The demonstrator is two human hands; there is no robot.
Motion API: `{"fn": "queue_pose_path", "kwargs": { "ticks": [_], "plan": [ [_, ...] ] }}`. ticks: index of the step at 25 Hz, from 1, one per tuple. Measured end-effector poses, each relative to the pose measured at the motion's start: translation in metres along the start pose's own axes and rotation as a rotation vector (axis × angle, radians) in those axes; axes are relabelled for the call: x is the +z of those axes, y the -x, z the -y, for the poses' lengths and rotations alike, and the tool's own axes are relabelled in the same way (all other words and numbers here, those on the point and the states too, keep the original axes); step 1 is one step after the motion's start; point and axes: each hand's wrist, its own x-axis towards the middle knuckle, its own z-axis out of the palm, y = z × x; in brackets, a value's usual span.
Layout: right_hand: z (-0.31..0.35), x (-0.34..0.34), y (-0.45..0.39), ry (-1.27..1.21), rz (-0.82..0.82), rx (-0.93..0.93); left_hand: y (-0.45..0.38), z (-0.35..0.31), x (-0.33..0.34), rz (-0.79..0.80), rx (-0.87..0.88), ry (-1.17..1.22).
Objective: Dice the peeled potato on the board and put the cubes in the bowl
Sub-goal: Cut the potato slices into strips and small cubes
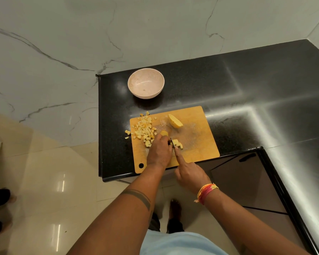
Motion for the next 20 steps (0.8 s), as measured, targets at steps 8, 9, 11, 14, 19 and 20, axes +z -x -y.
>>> {"fn": "queue_pose_path", "kwargs": {
  "ticks": [8,9,11,14,19,20],
  "plan": [
    [-0.007,-0.001,0.021,0.053,0.044,-0.029,-0.001,-0.004,0.002,-0.012,-0.039,-0.042],
    [-0.008,0.0,0.024,0.045,0.05,-0.031,-0.002,-0.004,0.002,-0.014,-0.049,-0.044],
    [-0.01,0.003,0.032,0.014,0.053,-0.027,-0.003,-0.006,0.001,-0.018,-0.075,-0.022],
    [-0.017,0.004,0.036,-0.029,0.02,-0.02,-0.002,-0.007,-0.002,-0.001,-0.063,0.007],
    [-0.027,-0.001,0.018,-0.121,-0.059,0.044,0.008,-0.002,-0.006,-0.018,0.017,0.029],
    [-0.031,-0.001,0.016,-0.136,-0.062,0.069,0.01,-0.001,-0.005,-0.016,0.024,0.041]
  ]
}}
